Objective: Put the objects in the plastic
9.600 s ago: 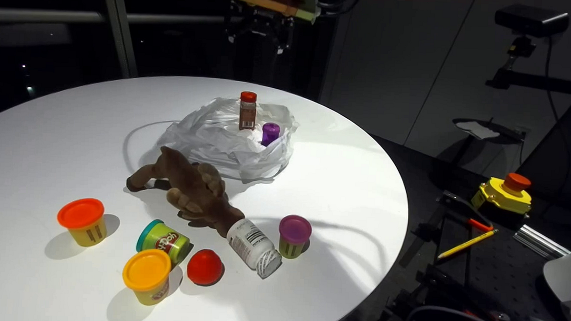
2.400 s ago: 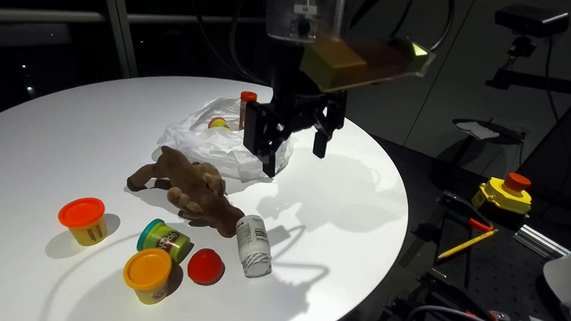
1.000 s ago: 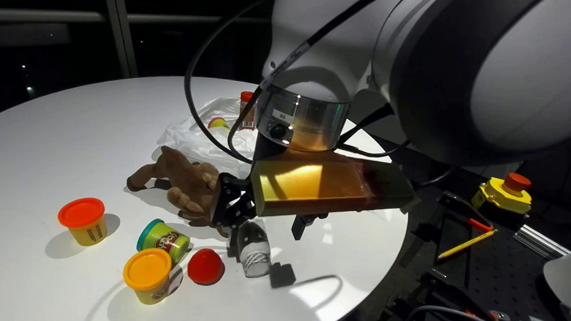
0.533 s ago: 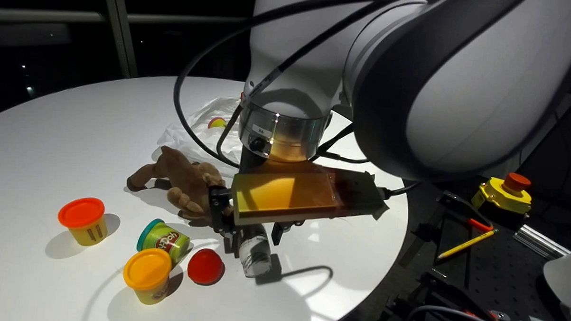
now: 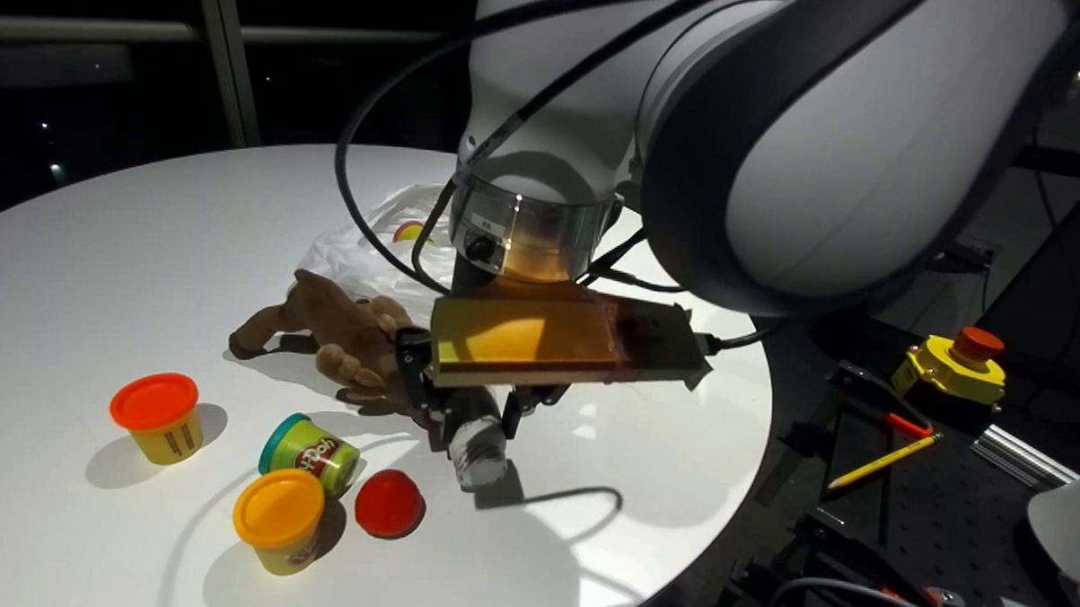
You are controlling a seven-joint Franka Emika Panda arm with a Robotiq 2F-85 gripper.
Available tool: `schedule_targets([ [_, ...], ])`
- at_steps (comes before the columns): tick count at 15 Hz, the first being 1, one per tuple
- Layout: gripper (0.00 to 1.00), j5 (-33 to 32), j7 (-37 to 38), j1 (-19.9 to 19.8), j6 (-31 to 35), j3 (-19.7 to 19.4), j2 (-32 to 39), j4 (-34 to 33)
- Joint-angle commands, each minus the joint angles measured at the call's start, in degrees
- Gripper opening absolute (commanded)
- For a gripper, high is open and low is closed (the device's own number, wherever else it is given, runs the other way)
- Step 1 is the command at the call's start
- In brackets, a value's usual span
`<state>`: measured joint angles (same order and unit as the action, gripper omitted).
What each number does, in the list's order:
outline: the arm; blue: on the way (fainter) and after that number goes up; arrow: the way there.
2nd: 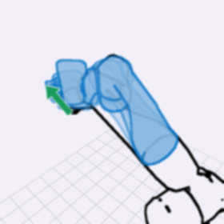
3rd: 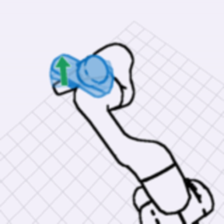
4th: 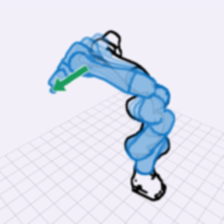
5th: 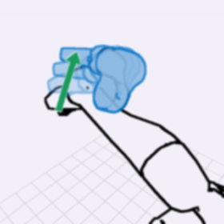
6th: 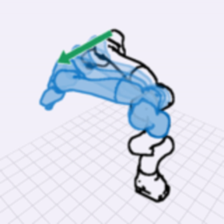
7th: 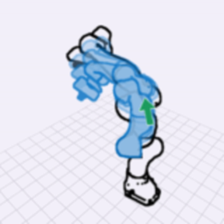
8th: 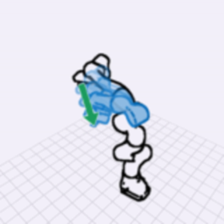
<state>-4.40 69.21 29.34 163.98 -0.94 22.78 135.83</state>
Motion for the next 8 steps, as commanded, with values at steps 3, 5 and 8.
schedule_targets([
  [3, 0.25, -9.78, 3.98, 0.78, -5.31, -7.42, -12.73, 0.94],
  [5, 0.25, -14.28, 4.22, -2.83, -7.99, -6.71, -13.52, -2.09],
  [8, 0.25, -15.64, 1.70, -8.65, -9.26, -4.10, -10.61, -6.55],
])
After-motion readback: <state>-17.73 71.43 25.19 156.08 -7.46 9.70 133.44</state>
